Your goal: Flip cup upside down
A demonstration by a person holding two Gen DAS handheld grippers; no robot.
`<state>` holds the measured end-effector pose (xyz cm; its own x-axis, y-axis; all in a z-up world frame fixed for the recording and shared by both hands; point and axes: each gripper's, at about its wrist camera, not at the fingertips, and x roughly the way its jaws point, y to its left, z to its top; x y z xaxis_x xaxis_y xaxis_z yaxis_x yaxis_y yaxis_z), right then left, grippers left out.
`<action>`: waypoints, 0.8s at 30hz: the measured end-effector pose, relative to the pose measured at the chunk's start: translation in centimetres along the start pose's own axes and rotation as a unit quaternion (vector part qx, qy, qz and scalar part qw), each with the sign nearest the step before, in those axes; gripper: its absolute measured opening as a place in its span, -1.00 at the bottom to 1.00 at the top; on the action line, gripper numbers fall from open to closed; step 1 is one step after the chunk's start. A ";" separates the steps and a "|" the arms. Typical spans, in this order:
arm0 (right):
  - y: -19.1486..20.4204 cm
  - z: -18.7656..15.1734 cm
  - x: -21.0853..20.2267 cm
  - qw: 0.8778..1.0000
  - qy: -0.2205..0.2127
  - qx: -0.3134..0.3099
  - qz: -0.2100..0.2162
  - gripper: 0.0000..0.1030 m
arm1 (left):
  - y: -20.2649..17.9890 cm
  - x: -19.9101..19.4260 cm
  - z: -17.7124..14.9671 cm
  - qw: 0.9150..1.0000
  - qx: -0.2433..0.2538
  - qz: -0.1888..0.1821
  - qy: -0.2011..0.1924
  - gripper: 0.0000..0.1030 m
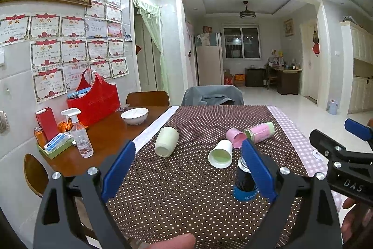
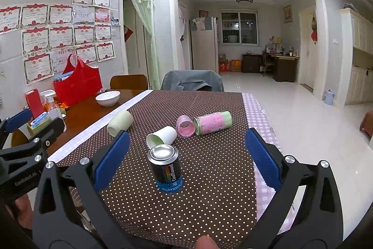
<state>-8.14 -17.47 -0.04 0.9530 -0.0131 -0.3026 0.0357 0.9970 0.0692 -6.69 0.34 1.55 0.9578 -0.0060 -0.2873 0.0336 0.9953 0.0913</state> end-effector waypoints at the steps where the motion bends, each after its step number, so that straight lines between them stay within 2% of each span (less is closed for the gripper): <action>1: 0.0 0.0 0.0 1.000 0.000 0.001 0.000 0.88 | 0.0 0.0 0.0 1.000 -0.002 0.001 0.000 0.76; 24: -0.2 -0.2 0.1 1.000 0.003 0.006 0.003 0.88 | 0.0 0.1 -0.1 1.000 -0.003 -0.004 0.001 0.76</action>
<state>-8.12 -17.64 -0.27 0.9513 -0.0070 -0.3082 0.0341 0.9960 0.0827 -6.66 0.33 1.42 0.9567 -0.0145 -0.2906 0.0406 0.9957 0.0838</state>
